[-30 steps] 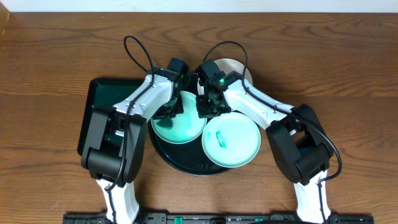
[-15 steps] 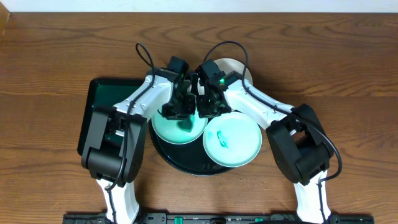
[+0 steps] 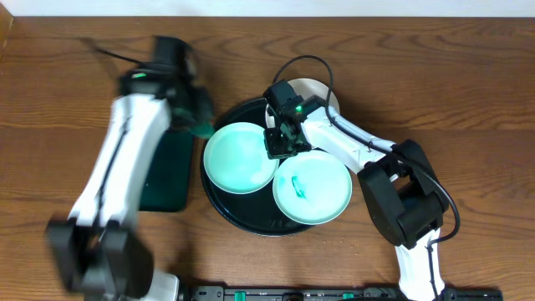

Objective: Clean dirty plates on tray and stack at the side
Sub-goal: 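Lift the left gripper with sponge back toward the dark green dish, then lift the scrubbed pale green plate with the right gripper to the right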

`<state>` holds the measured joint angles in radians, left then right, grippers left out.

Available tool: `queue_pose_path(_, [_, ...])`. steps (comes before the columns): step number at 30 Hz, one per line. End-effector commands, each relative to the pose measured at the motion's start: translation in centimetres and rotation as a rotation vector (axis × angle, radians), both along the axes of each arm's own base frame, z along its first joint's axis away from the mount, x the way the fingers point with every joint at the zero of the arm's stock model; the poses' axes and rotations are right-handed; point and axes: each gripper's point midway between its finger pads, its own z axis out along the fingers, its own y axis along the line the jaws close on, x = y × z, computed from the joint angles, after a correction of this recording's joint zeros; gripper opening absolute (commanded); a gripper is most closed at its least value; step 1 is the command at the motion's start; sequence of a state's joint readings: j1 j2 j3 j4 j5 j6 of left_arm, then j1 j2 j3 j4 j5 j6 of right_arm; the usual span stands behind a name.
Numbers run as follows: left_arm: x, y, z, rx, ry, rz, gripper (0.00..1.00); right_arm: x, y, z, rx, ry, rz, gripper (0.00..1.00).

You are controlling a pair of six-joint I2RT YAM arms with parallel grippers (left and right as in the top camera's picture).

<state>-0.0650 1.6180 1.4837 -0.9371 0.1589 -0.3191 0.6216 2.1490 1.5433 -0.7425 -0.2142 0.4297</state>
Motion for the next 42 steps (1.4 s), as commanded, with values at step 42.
queue_pose_path(42, [-0.4,9.5,4.8,0.045,-0.148,0.288,0.07,-2.8,-1.6,25.8,-0.946,-1.249,0.011,0.01])
